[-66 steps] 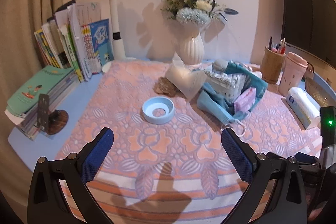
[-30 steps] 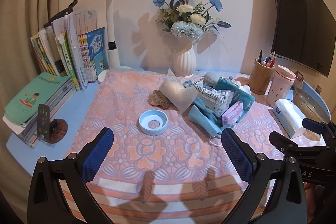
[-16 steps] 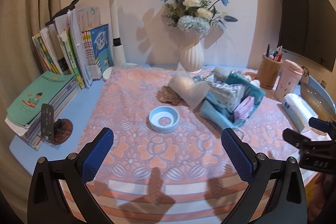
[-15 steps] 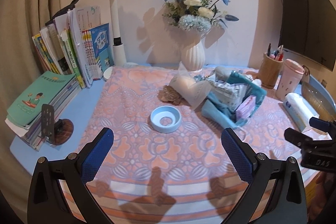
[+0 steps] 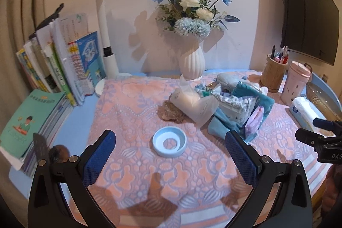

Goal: Organize soft objects
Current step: 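Grasp the white printed mask bag with the left tool while the right tool grasps the purple wipes pack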

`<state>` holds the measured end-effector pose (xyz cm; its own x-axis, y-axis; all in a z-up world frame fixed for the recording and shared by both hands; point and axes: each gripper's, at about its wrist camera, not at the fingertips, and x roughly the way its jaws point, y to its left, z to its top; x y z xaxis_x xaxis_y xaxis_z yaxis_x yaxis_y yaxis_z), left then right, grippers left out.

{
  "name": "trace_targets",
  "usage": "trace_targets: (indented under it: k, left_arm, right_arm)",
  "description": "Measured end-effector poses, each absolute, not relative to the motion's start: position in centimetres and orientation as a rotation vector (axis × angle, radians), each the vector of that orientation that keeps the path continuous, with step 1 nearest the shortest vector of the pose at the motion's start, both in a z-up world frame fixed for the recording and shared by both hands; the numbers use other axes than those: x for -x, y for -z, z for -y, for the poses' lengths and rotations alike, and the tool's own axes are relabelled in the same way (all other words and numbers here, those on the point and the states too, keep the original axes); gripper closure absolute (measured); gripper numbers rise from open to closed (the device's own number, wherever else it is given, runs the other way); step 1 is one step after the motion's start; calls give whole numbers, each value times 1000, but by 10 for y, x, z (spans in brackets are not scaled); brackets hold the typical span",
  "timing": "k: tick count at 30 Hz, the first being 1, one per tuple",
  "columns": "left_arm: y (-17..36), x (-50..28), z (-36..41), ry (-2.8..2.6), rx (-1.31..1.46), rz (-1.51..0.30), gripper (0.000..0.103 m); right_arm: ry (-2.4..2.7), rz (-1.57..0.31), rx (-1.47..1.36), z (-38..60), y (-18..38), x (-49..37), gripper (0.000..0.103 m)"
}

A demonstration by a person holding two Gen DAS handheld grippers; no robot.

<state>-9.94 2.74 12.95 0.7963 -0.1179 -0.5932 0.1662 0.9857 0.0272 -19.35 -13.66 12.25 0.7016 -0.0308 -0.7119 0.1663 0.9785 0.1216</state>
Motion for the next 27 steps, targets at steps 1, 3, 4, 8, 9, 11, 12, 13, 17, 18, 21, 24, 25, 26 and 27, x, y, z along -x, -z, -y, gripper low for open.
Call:
trace_targets:
  k: [1,3,4,8,9,11,12,13,17,18,21,24,25,26,27]
  left_arm:
    - [-130,94,-27,168,-69,-638,1]
    - [-130,78,-28,210,-35,-658,1]
    - [-130,70,-28,236,-11,-669,2]
    - [-119,21,-31,360,171,-751,2]
    - [-114,11,-31,372,203,-767,3]
    - [-104,-8,-30,383,266,-808,11]
    - [-96,-20,-28,384,294,-836,13]
    - [-91,-27,-26,379,304,-856,14]
    - [-72,-50,-13,354,309,-894,17]
    - [-66,-56,-7,342,298,-912,19]
    - [-53,-68,0,336,304,-950,23]
    - [-42,-76,5,341,314,-969,44]
    - [-43,-77,7,348,306,-961,50]
    - [-45,-76,8,350,293,-955,53]
    - [-47,-75,9,355,284,-952,64]
  right_arm:
    - [106,-791,-205,141,-121,191,0]
    - [96,-805,-259,149,-118,184,2]
    - [94,-809,-283,152,-116,181,5]
    - [46,-849,-385,160,-104,159,18]
    - [32,-861,-410,160,-100,152,19]
    - [12,-889,-463,161,-90,138,21]
    - [7,-896,-476,160,-87,132,22]
    - [8,-907,-485,159,-83,124,24]
    - [26,-953,-506,157,-67,100,33]
    - [22,-965,-527,157,-61,94,33]
    - [31,-977,-545,157,-52,81,34]
    - [54,-995,-544,157,-42,72,35]
    - [53,-988,-536,156,-43,73,36]
    - [50,-980,-520,155,-44,74,39]
    - [49,-974,-508,154,-45,75,42]
